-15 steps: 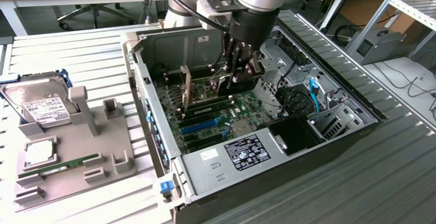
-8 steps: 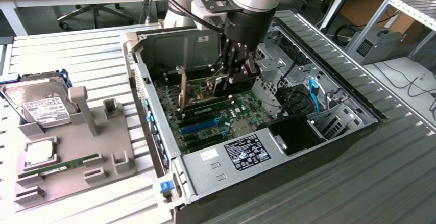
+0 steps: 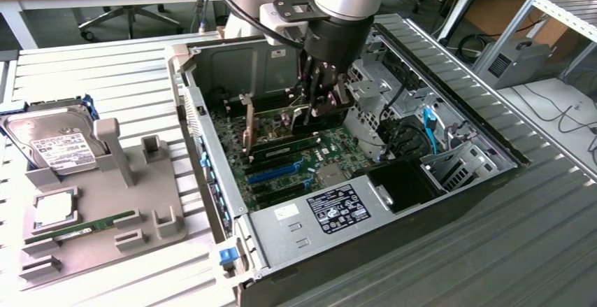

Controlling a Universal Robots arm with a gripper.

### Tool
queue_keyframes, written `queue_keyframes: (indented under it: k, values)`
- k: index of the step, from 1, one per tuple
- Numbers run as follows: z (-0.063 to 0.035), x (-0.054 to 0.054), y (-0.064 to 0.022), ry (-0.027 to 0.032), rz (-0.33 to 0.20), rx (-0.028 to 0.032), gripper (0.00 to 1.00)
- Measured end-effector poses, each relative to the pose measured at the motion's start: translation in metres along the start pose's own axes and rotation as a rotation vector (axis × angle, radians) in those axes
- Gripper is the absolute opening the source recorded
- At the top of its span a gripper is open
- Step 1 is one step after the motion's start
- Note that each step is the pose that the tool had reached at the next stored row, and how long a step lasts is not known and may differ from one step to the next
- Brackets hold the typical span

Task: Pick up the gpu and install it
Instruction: 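Insert the gpu into the slot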

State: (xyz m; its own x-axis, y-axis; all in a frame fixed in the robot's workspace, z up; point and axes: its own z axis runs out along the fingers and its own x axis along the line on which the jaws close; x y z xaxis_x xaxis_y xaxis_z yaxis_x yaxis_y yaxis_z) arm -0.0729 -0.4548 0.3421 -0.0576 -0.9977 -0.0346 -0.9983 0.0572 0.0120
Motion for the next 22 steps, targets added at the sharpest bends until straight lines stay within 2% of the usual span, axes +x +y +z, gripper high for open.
queue_keyframes:
  k: [4, 12, 16, 22]
  values:
    - [0.0037, 0.0, 0.0, -0.0001, 0.0, 0.0001, 0.27]
    - [0.018, 0.001, -0.0002, -0.0001, 0.0, 0.0, 0.27]
    - [0.0302, 0.001, -0.0003, -0.0001, 0.0, 0.0001, 0.27]
    - [0.0419, 0.001, -0.0005, 0.0, 0.0, 0.0, 0.27]
